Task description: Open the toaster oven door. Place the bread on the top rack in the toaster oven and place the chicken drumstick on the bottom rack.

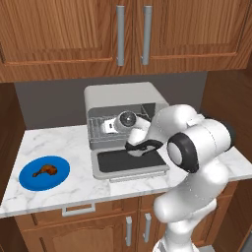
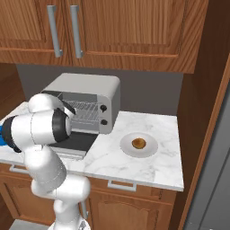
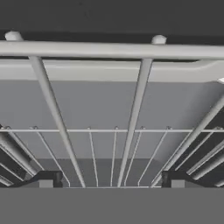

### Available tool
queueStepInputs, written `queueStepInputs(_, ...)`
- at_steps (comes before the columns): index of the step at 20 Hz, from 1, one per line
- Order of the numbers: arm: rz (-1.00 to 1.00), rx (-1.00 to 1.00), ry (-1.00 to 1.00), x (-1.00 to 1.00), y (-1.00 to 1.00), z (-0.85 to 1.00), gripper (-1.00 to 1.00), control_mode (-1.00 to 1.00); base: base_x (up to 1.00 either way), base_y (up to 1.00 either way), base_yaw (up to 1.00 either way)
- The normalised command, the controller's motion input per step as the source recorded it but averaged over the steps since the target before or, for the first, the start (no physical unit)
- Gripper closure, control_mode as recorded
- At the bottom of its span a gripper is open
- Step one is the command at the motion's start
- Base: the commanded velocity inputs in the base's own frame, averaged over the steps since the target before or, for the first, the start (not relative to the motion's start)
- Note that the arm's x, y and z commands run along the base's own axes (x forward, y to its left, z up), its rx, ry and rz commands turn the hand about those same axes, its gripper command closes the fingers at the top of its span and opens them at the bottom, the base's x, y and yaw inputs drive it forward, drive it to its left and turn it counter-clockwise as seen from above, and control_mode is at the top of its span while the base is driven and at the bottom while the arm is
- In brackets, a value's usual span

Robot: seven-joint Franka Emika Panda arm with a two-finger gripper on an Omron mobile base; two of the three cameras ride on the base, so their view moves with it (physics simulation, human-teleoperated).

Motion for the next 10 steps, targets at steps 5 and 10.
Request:
queueStepInputs(5, 0.00, 0.00, 0.30, -1.00, 0.01, -0.20, -1.00, -1.00, 0.00, 0.00, 0.00)
queueStepInputs(10, 0.00, 0.00, 0.14, -0.78, 0.00, 0.33, -1.00, -1.00, 0.00, 0.00, 0.00)
